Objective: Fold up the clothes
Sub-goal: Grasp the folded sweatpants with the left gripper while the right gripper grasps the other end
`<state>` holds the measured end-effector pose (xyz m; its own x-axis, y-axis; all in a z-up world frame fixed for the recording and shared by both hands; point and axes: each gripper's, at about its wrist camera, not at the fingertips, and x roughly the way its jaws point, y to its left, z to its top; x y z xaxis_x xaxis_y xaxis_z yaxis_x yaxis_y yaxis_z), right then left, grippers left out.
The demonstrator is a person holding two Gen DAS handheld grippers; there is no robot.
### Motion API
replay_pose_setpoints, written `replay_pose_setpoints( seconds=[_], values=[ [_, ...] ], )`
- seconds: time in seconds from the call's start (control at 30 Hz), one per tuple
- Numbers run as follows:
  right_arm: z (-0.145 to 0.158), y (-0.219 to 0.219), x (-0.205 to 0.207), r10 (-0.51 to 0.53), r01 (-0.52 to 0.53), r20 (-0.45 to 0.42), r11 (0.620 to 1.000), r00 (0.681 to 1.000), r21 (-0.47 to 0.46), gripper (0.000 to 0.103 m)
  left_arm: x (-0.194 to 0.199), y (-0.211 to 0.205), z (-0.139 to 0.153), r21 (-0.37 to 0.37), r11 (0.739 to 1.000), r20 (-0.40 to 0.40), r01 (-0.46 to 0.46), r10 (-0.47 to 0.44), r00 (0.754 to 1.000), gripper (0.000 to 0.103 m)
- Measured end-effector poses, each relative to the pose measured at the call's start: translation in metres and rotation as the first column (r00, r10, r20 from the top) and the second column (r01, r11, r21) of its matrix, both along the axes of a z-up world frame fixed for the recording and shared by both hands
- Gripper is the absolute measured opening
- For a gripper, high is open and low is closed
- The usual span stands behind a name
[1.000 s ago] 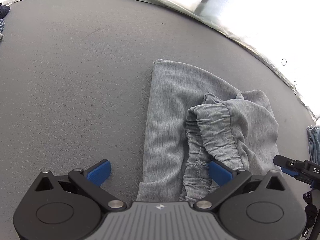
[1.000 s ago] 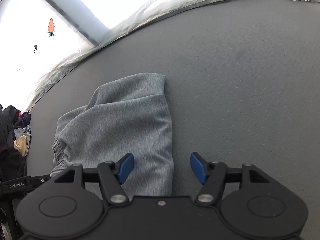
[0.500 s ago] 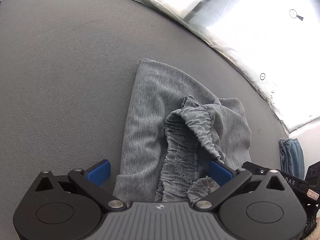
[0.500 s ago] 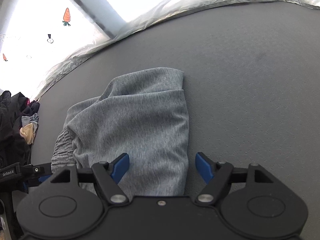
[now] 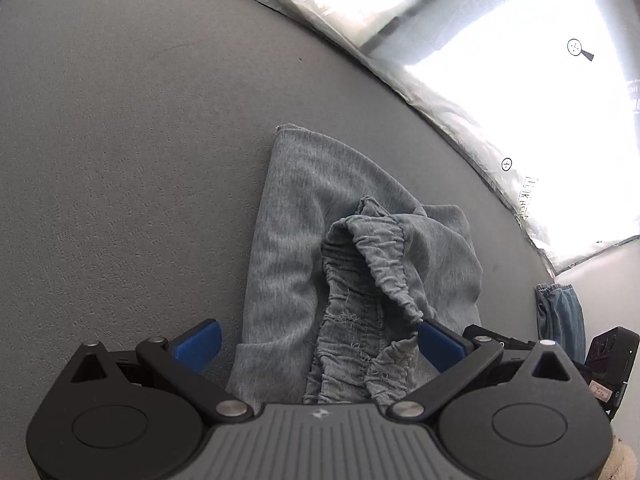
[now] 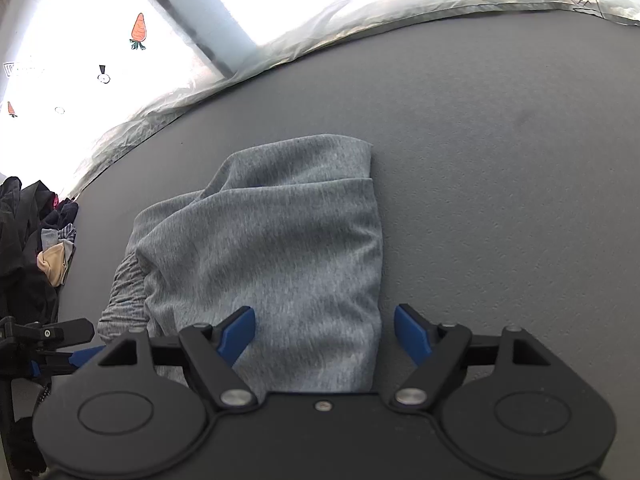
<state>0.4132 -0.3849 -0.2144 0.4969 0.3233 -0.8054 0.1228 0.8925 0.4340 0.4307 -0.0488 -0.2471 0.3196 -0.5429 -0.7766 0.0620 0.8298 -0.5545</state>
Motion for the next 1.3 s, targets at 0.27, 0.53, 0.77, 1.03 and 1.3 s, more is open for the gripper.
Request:
replay_pose_setpoints(
  seconds=[0.27, 0.53, 0.77, 1.03, 1.3],
  values=[
    [0.001, 0.013, 0.002, 0.013, -0.013, -0.008, 0.998, 1.000, -0.058, 0.085, -0.011, -0.055, -0.001, 0.225, 0.966, 0.037, 0.124, -0.135, 0.990, 0.103],
    [0.004, 0.024, 0.003, -0.014, 0.012, -0.021, 0.993, 1.000, -0.118, 0.078, -0.018, -0.098, -0.006, 0.471, 0.861, 0.005, 0.192, -0.220, 0.975, 0.103],
    [0.008, 0.038, -0.003, -0.016, 0.014, -0.021, 0.994, 1.000, -0.105, 0.035, -0.013, -0.096, -0.008, 0.467, 0.869, -0.046, 0.161, -0.158, 0.986, 0.102],
    [0.024, 0.051, -0.026, -0.065, 0.069, 0.055, 0.995, 0.996, -0.077, 0.011, -0.035, -0.094, 0.007, 0.458, 0.881, 0.053, 0.117, -0.159, 0.986, 0.060],
    [0.063, 0.056, -0.065, -0.099, 0.105, 0.163, 0.994, 0.982, -0.029, 0.010, -0.054, -0.091, 0.041, 0.386, 0.918, 0.135, 0.095, -0.158, 0.978, 0.040]
  ],
)
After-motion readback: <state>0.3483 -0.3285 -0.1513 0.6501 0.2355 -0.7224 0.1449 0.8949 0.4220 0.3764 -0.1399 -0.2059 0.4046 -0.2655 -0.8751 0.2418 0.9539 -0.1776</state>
